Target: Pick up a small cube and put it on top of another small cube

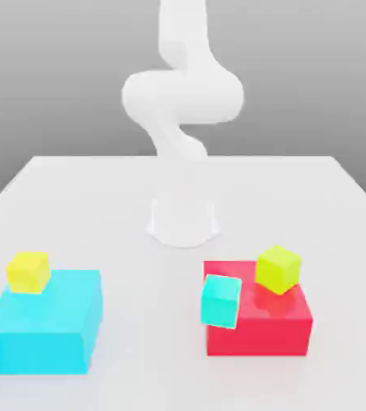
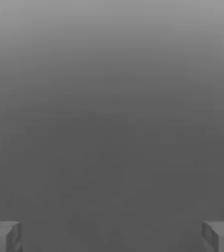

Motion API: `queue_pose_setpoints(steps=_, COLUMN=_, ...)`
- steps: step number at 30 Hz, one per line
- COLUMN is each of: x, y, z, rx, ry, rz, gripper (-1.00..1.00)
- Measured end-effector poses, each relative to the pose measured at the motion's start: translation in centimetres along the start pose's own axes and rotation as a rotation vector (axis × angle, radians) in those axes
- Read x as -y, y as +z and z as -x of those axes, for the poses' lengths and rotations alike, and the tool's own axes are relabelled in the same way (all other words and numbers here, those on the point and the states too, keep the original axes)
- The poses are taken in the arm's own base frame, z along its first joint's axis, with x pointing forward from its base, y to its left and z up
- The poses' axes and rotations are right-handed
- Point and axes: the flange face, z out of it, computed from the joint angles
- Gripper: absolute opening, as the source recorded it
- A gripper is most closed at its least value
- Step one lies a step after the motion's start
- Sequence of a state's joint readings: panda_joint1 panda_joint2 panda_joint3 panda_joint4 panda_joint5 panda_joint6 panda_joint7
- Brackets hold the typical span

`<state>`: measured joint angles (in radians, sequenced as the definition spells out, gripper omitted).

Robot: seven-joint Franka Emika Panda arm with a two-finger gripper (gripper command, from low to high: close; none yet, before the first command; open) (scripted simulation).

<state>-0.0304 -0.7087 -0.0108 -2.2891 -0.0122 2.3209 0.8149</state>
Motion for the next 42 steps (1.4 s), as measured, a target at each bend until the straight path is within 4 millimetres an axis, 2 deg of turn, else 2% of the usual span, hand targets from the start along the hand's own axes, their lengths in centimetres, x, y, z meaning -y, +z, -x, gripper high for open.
queue_pose_setpoints(steps=6, x=-3.3, y=10.0, z=-3.8, rx=0.050, ry=0.102, rz=0.152, gripper=0.00)
queue_pose_setpoints(steps=12, x=-9.0, y=19.5, z=-6.6, rx=0.105, ry=0.211, rz=0.292, gripper=0.00)
queue_pose_setpoints(steps=16, x=-14.1, y=25.4, z=-7.7, rx=0.145, ry=0.288, rz=0.381, gripper=0.00)
queue_pose_setpoints(steps=20, x=-20.9, y=30.6, z=-8.6, rx=0.181, ry=0.384, rz=0.471, gripper=0.00)
queue_pose_setpoints(steps=25, x=-28.4, y=36.8, z=-7.4, rx=0.244, ry=0.475, rz=0.566, gripper=0.00)
queue_pose_setpoints(steps=30, x=-37.2, y=41.8, z=-5.1, rx=0.307, ry=0.582, rz=0.658, gripper=0.00)
queue_pose_setpoints(steps=34, x=-41.4, y=46.1, z=-2.4, rx=0.322, ry=0.608, rz=0.679, gripper=0.00)
queue_pose_setpoints(steps=35, x=-42.1, y=47.1, z=-1.7, rx=0.323, ry=0.609, rz=0.679, gripper=-1.00)
queue_pose_setpoints(steps=42, x=-42.3, y=47.3, z=-1.6, rx=0.323, ry=0.610, rz=0.679, gripper=-1.00)
